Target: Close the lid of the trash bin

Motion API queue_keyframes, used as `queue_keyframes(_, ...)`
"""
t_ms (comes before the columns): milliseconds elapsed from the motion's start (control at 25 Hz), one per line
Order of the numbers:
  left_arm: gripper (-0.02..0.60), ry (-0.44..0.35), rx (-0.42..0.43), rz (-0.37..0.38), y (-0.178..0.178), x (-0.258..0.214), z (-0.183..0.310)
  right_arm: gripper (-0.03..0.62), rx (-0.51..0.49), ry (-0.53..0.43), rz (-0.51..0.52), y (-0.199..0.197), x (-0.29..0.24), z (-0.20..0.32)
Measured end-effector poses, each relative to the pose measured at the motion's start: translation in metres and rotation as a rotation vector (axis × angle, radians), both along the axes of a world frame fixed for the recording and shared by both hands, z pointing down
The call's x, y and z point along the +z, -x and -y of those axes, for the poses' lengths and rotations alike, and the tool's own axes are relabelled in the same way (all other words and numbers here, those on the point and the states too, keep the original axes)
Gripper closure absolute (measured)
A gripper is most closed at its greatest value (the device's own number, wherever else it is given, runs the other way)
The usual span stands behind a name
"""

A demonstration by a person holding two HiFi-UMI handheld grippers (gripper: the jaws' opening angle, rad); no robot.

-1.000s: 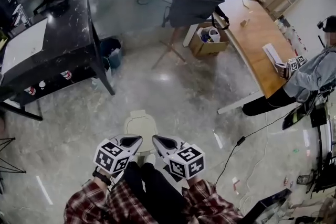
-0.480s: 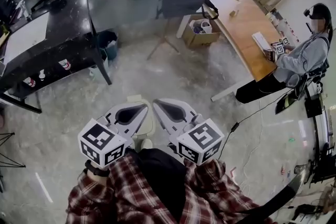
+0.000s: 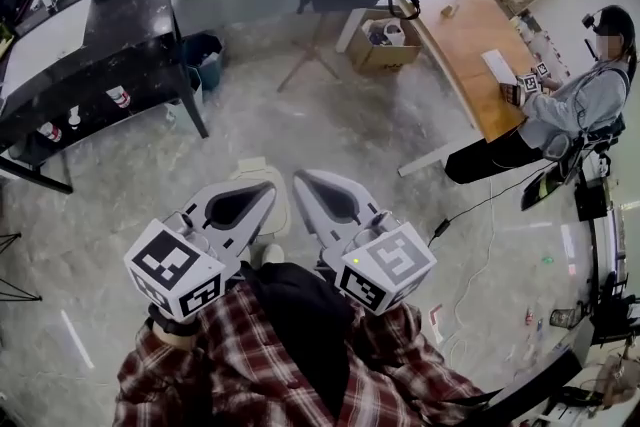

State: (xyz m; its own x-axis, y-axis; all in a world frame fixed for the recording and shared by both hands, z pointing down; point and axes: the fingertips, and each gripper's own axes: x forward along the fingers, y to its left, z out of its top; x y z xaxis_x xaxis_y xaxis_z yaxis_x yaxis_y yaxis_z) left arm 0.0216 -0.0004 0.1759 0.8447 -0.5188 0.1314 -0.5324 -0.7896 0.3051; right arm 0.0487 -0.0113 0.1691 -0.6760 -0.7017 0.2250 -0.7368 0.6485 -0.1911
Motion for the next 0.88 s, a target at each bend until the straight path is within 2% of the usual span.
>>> queue_keyframes(200, 0.569, -0.001, -0.014, -0.001, 0.012, -0.003, 0.004, 0.582, -0.011, 0.007, -0.023, 0.01, 0.004, 0.0)
queue_keyframes(880, 0.57, 0.031, -0.03, -0.002, 0.036, 0.005, 0.01, 0.582, -0.001, 0.05, -0.002, 0.032, 0.013, 0.005)
